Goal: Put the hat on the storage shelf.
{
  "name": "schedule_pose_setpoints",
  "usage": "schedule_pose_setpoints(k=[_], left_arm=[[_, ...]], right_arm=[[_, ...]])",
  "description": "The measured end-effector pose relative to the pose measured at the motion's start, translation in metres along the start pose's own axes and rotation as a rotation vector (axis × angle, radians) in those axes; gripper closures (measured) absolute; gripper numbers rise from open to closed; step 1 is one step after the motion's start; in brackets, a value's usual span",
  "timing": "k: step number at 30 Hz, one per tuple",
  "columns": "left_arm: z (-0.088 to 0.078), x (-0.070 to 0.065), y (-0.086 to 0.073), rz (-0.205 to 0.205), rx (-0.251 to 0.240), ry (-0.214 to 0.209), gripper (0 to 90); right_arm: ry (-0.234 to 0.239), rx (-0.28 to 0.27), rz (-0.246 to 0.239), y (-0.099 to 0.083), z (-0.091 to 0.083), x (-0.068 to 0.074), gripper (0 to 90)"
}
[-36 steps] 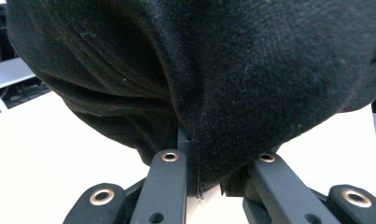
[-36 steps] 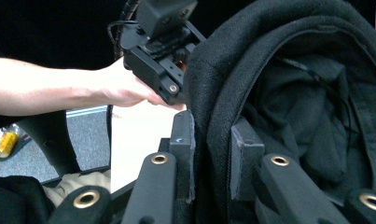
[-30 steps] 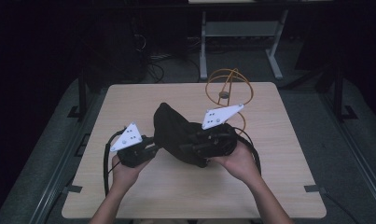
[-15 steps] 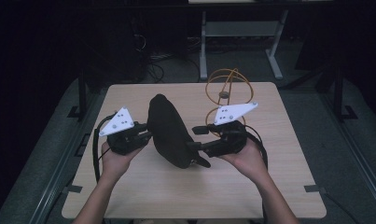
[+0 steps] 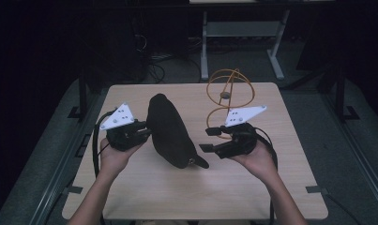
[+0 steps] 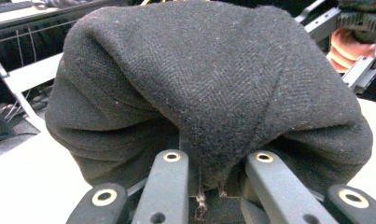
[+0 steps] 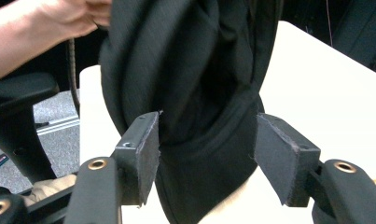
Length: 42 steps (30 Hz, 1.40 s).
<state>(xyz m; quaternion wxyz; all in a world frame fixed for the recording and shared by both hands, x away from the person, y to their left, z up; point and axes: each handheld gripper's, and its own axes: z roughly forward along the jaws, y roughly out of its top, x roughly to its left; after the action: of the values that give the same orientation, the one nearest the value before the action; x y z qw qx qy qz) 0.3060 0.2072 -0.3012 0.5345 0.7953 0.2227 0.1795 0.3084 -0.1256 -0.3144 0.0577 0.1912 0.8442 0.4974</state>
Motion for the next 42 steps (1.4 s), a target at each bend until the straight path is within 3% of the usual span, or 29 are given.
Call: schedule_pose_setpoints(k=[13,22,34,42], left_arm=[[0.009,0.008,0.018,0.007,0.024,-0.022,82.6],[0.02,0.017,0.03,-0.01,0.029,-0.051,82.6],[0.038,0.026,0.056,0.016,0.056,-0.071,82.6],[0.052,0.038,0.072,-0.004,0.063,-0.103,82.5]], right_arm=[[-0.062,0.005,0.078,-0.045,-0.02,-0.017,35.7],[-0.111,0.003,0.131,-0.074,-0.037,-0.028,32.9],[-0.173,0.002,0.21,-0.111,-0.058,-0.04,29.0],[-0.178,0.017,0.246,-0.129,-0.064,-0.051,28.1]])
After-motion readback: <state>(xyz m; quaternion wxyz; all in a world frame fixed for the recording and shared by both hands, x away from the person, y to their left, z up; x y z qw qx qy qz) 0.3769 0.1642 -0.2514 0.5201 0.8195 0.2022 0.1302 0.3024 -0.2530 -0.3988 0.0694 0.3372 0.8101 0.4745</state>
